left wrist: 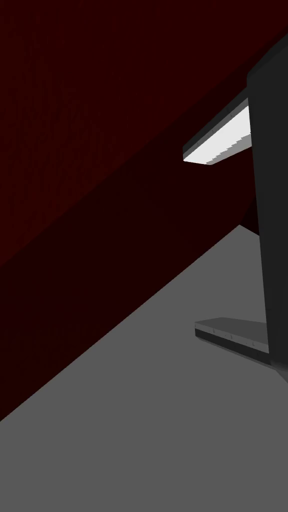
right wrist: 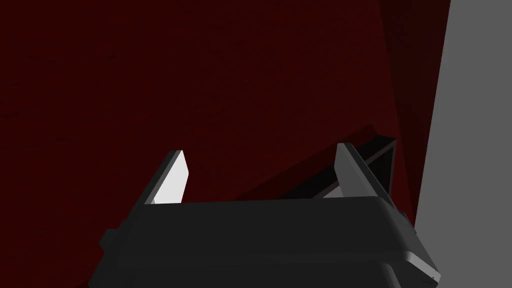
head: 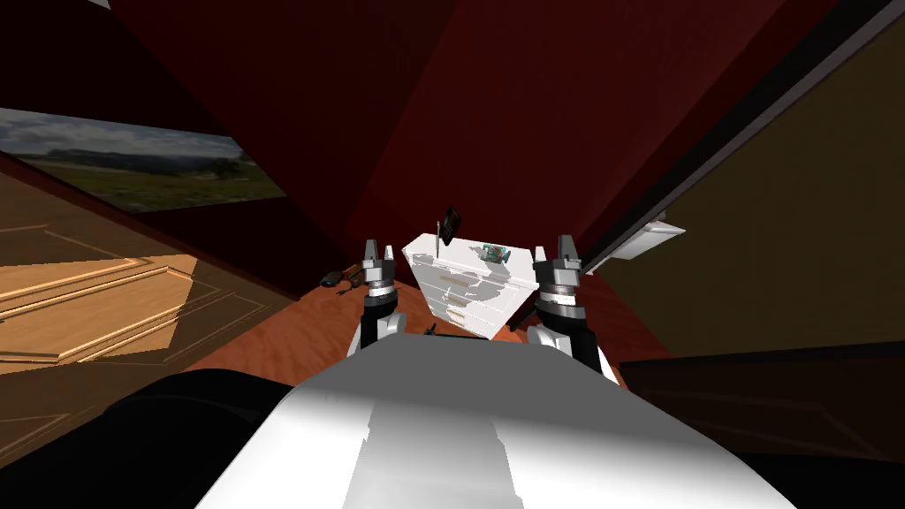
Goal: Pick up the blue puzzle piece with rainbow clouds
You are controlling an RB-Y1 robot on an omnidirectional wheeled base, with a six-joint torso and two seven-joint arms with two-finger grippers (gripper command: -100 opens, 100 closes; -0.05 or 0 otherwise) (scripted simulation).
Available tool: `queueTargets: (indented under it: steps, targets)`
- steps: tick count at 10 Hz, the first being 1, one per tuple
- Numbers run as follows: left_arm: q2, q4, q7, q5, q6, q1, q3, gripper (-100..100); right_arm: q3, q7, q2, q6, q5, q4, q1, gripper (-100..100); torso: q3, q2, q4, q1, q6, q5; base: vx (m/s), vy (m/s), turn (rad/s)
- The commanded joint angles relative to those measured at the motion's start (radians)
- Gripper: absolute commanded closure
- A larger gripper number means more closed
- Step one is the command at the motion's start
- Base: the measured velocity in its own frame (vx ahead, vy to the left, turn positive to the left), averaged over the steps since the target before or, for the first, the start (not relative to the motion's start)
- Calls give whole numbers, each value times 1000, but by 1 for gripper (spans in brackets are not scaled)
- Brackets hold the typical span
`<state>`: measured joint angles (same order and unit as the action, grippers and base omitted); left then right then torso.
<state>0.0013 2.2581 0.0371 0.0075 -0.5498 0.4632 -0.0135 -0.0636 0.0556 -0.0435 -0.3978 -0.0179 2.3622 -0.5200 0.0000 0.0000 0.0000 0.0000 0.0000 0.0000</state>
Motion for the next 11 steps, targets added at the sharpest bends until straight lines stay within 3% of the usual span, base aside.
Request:
queueTargets:
  steps: [1, 4, 5, 8, 9, 10, 11]
  targets:
    - [0, 0, 0, 0, 0, 0, 0, 0, 4, -17, -29, -2, 7, 1, -6, -100, 0, 0, 0, 0, 0, 0, -80, -8, 97]
    - [0, 0, 0, 0, 0, -1, 0, 0, 24, -83, -121, -13, 37, 4, -25, -100, 9, 15, 3, -7, 0, -1, -232, -106, 157]
    - [0, 0, 0, 0, 0, -1, 0, 0, 24, -83, -133, -13, 37, 4, -25, -100, 10, 17, 4, -12, 0, -2, -180, -134, 107]
    - [0, 0, 0, 0, 0, 0, 0, 0, 47, -152, -221, -30, 70, 4, -41, -100, 6, 10, 2, -7, 0, -2, -156, -89, 134]
    - [0, 0, 0, 0, 0, 0, 0, 0, 47, -152, -233, -30, 70, 4, -41, -100, 6, 10, 2, -8, 0, -2, -134, -81, 144]
    - [0, 0, 0, 0, 0, 0, 0, 0, 61, -193, -272, -41, 90, 3, -49, -100, 5, 9, 2, -7, 0, -2, -176, -125, 186]
    - [0, 0, 0, 0, 0, 0, 0, 0, 61, -193, -291, -41, 90, 3, -49, -100, 6, 11, 2, -10, 0, -2, -144, -107, 140]
